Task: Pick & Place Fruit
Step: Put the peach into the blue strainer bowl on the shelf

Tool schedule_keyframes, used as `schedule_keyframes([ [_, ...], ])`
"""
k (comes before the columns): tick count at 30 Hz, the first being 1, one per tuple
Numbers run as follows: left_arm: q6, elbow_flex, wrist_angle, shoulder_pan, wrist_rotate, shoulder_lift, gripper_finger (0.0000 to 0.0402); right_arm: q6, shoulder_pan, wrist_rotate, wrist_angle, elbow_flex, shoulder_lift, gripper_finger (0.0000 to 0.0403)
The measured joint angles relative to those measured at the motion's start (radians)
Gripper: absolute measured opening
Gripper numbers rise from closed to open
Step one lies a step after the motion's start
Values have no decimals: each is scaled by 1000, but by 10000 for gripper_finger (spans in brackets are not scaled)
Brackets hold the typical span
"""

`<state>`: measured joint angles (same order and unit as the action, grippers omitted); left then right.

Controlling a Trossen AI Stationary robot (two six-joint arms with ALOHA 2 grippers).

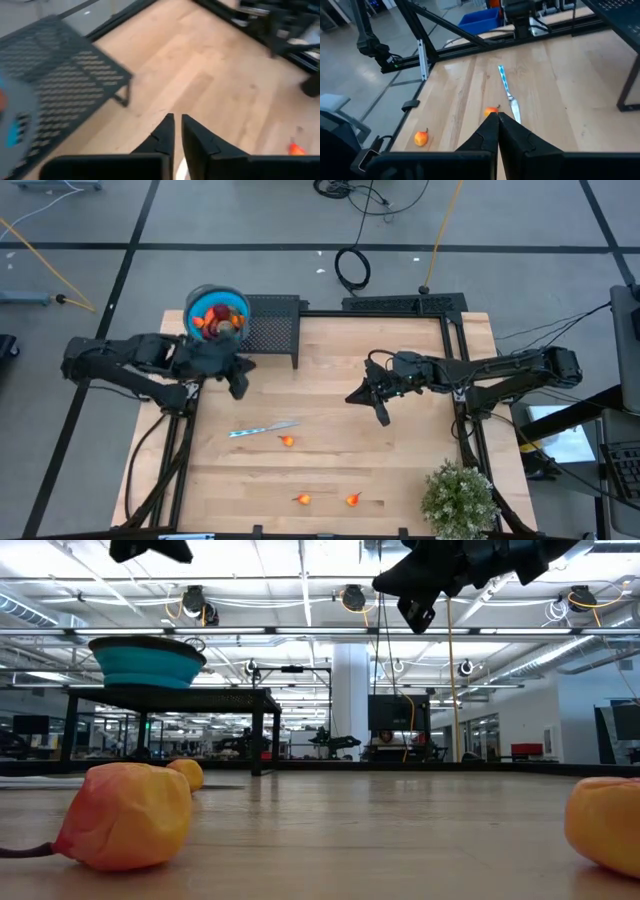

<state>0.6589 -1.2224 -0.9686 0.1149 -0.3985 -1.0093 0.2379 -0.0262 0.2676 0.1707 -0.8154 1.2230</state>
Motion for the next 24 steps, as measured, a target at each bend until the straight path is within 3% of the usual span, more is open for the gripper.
schedule_keyframes([
  [3,-7,0,48,67,-10,-27,5,-19,-9,15,-38,0,-30,0],
  [10,5,0,125,170,-42,-116,3,-72,-20,52,-129,0,-137,0],
  [24,103,0,237,253,-74,-315,1,-150,-20,50,-402,0,-415,0],
])
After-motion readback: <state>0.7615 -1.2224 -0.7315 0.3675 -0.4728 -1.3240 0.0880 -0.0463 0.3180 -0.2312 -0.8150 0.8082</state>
